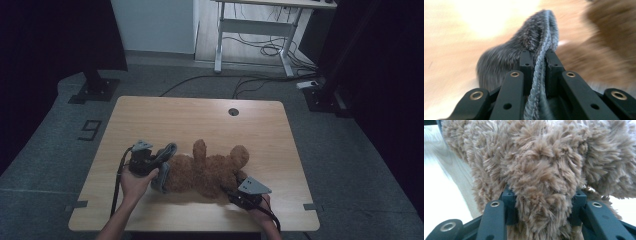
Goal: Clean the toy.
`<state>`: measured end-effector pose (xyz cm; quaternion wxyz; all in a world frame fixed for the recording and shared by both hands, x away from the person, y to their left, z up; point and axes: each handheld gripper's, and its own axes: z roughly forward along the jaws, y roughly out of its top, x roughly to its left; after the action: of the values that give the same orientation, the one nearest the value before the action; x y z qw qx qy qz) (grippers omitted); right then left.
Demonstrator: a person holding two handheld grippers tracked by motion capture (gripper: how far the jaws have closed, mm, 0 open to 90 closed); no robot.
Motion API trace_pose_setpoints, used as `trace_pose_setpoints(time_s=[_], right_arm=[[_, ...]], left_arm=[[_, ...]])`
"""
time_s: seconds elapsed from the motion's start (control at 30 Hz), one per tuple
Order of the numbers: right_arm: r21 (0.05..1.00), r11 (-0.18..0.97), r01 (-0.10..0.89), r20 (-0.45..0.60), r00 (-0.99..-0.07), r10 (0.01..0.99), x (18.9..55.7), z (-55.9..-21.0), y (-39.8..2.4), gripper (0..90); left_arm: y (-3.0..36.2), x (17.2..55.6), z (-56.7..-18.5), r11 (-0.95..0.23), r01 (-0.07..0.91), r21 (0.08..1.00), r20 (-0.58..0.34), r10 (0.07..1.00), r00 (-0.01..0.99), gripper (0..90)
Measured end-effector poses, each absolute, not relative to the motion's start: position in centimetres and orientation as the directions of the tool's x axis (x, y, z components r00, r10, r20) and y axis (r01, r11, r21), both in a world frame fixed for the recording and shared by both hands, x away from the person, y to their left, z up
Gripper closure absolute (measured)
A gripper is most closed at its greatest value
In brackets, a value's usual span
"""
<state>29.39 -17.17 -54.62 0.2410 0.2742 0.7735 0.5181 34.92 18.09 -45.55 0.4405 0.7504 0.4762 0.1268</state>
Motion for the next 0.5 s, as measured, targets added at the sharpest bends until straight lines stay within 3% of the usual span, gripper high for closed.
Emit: trace_pose_setpoints(time_s=[0.27, 0.5], right_arm=[[0.930, 0.337, 0.147, -0.142, -0.702, 0.698, 30.0, -54.7, -16.7, 55.7], [0.925, 0.358, 0.129, -0.183, -0.673, 0.717, 30.7, -54.8, -16.3, 56.3]], left_arm=[[9.0, 34.6, -41.1, -0.249, 0.476, 0.844, -0.169, 0.717, 0.676, 78.4], [1.8, 35.5, -40.9, -0.324, 0.438, 0.839, -0.134, 0.658, 0.741, 78.2]])
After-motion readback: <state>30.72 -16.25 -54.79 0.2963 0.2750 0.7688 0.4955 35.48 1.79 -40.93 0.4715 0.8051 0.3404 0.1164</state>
